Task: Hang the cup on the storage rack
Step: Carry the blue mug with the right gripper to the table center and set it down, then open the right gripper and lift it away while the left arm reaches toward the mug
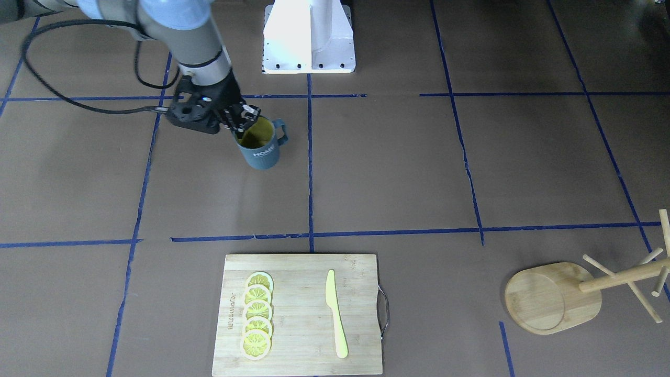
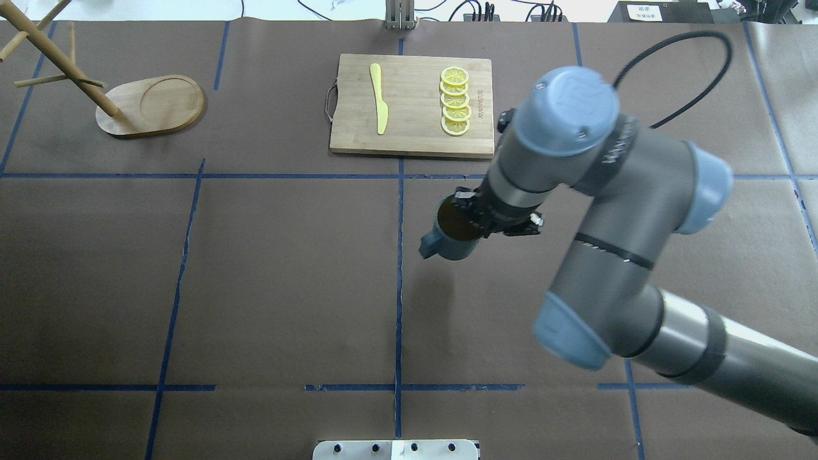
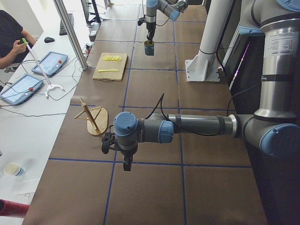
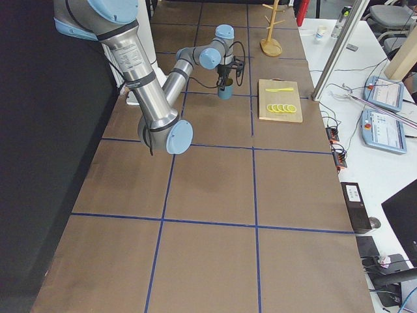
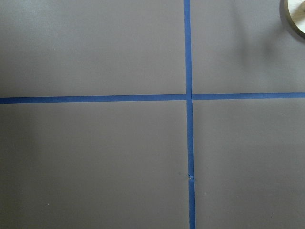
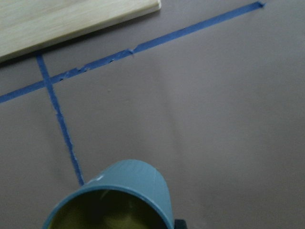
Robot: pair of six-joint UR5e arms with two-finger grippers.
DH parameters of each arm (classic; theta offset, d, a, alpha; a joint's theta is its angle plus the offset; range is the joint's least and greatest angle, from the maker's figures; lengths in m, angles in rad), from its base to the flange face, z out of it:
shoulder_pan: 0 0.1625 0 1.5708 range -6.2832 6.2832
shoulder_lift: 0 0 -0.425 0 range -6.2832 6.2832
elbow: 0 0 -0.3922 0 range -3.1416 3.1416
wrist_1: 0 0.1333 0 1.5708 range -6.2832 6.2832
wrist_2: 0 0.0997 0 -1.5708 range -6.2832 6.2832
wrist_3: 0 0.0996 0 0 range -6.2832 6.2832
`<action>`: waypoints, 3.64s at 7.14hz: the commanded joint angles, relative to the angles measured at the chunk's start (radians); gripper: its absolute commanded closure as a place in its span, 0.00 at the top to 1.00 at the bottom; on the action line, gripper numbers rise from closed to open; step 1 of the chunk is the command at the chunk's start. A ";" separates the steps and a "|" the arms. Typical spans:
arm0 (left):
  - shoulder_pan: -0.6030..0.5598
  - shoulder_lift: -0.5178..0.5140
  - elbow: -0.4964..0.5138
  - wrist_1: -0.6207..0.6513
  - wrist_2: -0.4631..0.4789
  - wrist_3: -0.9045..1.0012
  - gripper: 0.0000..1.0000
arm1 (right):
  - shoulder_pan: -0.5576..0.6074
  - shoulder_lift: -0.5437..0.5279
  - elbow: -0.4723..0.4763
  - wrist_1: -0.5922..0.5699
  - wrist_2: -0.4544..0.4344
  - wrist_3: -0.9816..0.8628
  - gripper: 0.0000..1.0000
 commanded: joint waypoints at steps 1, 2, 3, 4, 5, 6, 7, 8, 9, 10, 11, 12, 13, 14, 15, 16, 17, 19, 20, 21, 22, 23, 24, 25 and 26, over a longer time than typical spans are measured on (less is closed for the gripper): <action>-0.001 0.001 -0.001 0.000 0.001 0.000 1.00 | -0.098 0.123 -0.184 0.093 -0.079 0.087 0.00; -0.001 0.001 -0.001 0.000 0.001 0.000 1.00 | -0.106 0.129 -0.192 0.099 -0.096 0.107 0.00; -0.001 0.001 -0.001 0.000 0.001 0.000 1.00 | -0.106 0.130 -0.185 0.090 -0.095 0.110 0.00; -0.001 -0.001 -0.001 0.000 0.001 0.000 1.00 | -0.111 0.129 -0.188 0.090 -0.095 0.118 0.00; -0.001 -0.002 -0.001 0.000 0.001 0.000 1.00 | -0.116 0.127 -0.188 0.090 -0.095 0.120 0.14; -0.001 -0.002 0.000 0.000 0.001 0.000 1.00 | -0.123 0.124 -0.194 0.093 -0.095 0.120 0.54; -0.001 -0.002 0.000 0.000 0.003 0.000 1.00 | -0.131 0.124 -0.195 0.099 -0.096 0.120 0.99; -0.001 -0.002 -0.001 0.000 0.001 0.000 1.00 | -0.129 0.124 -0.189 0.102 -0.095 0.118 1.00; -0.001 -0.005 -0.001 0.000 0.001 0.000 1.00 | -0.128 0.127 -0.186 0.103 -0.095 0.118 1.00; 0.001 -0.007 -0.017 0.000 0.001 0.000 1.00 | -0.105 0.129 -0.174 0.102 -0.087 0.117 1.00; 0.001 -0.002 -0.050 0.000 -0.002 0.000 1.00 | -0.056 0.129 -0.153 0.094 -0.048 0.115 1.00; 0.015 0.039 -0.137 0.008 -0.057 0.000 1.00 | 0.013 0.115 -0.125 0.090 0.020 0.115 1.00; 0.039 0.060 -0.208 0.015 -0.144 0.000 1.00 | 0.080 0.086 -0.085 0.058 0.067 0.095 1.00; 0.057 0.061 -0.254 0.009 -0.152 0.005 1.00 | 0.138 0.051 -0.053 0.054 0.113 0.040 1.00; 0.108 0.102 -0.355 0.014 -0.152 -0.014 1.00 | 0.183 0.014 -0.031 0.053 0.140 -0.013 1.00; 0.198 0.102 -0.441 0.006 -0.143 -0.152 1.00 | 0.222 -0.029 -0.002 0.053 0.146 -0.081 1.00; 0.278 0.079 -0.477 0.003 -0.143 -0.247 1.00 | 0.267 -0.072 0.024 0.053 0.148 -0.136 1.00; 0.392 -0.052 -0.474 0.002 -0.139 -0.285 1.00 | 0.352 -0.177 0.067 0.053 0.155 -0.315 1.00; 0.462 -0.135 -0.469 0.003 -0.073 -0.290 1.00 | 0.383 -0.223 0.081 0.054 0.167 -0.387 1.00; 0.587 -0.196 -0.444 0.000 0.043 -0.285 1.00 | 0.415 -0.259 0.079 0.057 0.204 -0.461 1.00; 0.658 -0.272 -0.428 0.000 0.067 -0.287 1.00 | 0.447 -0.291 0.081 0.056 0.207 -0.535 1.00; 0.715 -0.319 -0.428 -0.009 0.067 -0.287 1.00 | 0.472 -0.323 0.079 0.057 0.215 -0.595 1.00; 0.789 -0.367 -0.425 -0.023 0.103 -0.287 1.00 | 0.499 -0.351 0.081 0.064 0.279 -0.632 1.00; 0.896 -0.395 -0.423 -0.059 0.199 -0.287 1.00 | 0.539 -0.365 0.079 0.065 0.340 -0.658 1.00; 1.021 -0.412 -0.414 -0.083 0.364 -0.288 1.00 | 0.547 -0.397 0.079 0.067 0.356 -0.720 1.00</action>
